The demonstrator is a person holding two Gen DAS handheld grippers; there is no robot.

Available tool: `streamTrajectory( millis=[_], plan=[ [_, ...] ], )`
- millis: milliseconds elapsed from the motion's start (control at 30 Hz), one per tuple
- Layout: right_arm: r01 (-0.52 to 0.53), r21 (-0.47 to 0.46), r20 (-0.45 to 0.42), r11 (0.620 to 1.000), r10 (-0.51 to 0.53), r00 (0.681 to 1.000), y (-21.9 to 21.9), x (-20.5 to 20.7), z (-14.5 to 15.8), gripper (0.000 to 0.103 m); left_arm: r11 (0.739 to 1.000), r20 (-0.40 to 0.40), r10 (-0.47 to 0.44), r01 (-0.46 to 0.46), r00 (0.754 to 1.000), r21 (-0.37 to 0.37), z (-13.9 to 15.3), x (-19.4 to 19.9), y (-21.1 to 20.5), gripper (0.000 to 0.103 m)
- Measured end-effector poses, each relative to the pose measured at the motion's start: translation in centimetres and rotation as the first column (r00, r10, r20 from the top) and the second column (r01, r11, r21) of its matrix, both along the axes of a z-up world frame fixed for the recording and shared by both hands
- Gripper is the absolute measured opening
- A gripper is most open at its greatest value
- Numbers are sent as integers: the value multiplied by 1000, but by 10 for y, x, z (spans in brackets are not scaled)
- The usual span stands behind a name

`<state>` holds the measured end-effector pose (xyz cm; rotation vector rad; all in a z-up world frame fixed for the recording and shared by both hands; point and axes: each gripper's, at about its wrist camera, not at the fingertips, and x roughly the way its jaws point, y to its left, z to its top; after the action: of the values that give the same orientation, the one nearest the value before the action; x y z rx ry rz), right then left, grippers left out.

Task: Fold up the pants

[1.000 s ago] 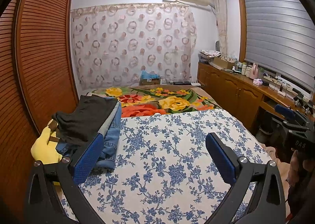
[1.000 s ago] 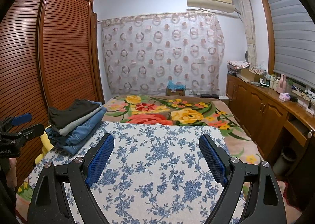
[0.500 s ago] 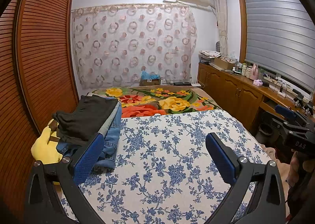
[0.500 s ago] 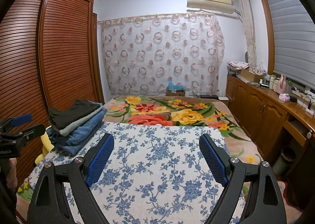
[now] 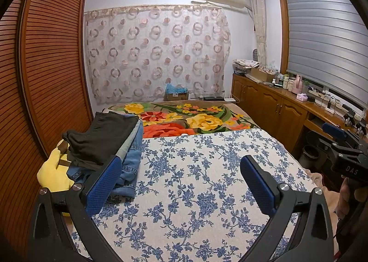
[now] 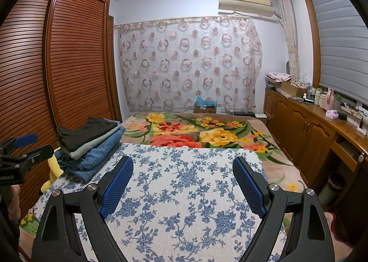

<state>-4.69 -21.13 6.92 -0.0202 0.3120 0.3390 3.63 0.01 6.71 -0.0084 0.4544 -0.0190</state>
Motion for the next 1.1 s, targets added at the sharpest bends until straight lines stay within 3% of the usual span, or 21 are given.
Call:
streamTrajectory(
  millis=[1100],
  plan=[
    [3, 4, 0, 1000, -3, 1000, 1, 0, -1, 89, 1000, 0, 0, 0, 1000, 0, 0, 0, 0, 103]
  ],
)
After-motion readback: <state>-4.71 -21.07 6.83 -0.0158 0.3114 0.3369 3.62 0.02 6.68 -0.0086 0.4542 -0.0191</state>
